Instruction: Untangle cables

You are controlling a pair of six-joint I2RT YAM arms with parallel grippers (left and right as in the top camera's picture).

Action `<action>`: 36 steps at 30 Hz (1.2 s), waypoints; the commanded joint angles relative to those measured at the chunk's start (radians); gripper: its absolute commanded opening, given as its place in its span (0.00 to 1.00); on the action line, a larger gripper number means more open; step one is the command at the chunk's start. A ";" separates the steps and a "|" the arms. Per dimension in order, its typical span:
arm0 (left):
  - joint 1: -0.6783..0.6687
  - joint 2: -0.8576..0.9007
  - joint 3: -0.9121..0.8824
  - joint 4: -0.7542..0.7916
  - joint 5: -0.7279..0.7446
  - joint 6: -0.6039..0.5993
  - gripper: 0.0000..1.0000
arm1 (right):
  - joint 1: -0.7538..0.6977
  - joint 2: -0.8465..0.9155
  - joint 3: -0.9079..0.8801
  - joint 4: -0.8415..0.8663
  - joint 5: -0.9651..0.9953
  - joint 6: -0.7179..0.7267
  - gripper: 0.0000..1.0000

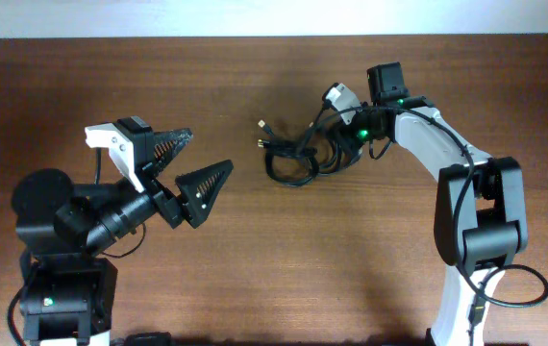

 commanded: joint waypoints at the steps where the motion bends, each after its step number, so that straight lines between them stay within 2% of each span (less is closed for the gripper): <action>1: -0.005 -0.004 0.000 0.002 0.008 -0.009 0.99 | 0.005 0.011 0.018 0.054 -0.059 0.275 0.04; 2: -0.005 -0.004 0.000 0.002 0.008 -0.009 0.99 | 0.005 0.007 0.035 0.063 -0.093 0.371 0.04; 3: -0.005 -0.004 0.000 -0.001 0.008 -0.009 0.99 | 0.005 0.002 0.063 0.056 -0.137 0.407 0.04; 7: -0.005 -0.004 0.000 -0.008 0.007 -0.008 0.99 | 0.005 -0.060 0.170 0.017 -0.291 0.431 0.04; 12: -0.005 0.011 0.000 -0.019 0.007 0.015 0.99 | 0.005 -0.228 0.244 -0.014 -0.292 0.512 0.04; 16: -0.005 0.069 0.000 -0.111 0.004 0.045 0.99 | 0.006 -0.439 0.245 -0.014 -0.292 0.534 0.04; 19: -0.005 0.112 0.000 -0.158 0.005 0.045 0.99 | 0.006 -0.541 0.245 -0.003 -0.292 0.602 0.04; 23: -0.005 0.156 0.000 -0.198 0.023 0.069 0.99 | 0.006 -0.684 0.245 0.041 -0.291 0.620 0.04; 25: -0.005 0.156 0.000 -0.201 0.070 0.119 0.99 | 0.006 -0.729 0.245 0.079 -0.286 0.674 0.04; 29: -0.005 0.156 0.000 -0.200 0.116 0.124 0.99 | 0.006 -0.746 0.245 0.084 -0.261 0.740 0.04; 31: -0.005 0.156 0.000 -0.200 0.183 0.178 0.99 | 0.006 -0.745 0.245 0.083 -0.261 0.746 0.04; 33: -0.005 0.156 0.000 -0.200 0.350 0.267 0.99 | 0.006 -0.745 0.245 0.083 -0.262 0.769 0.04; 36: -0.005 0.156 0.000 -0.200 0.523 0.357 0.99 | 0.006 -0.745 0.245 0.083 -0.261 0.787 0.04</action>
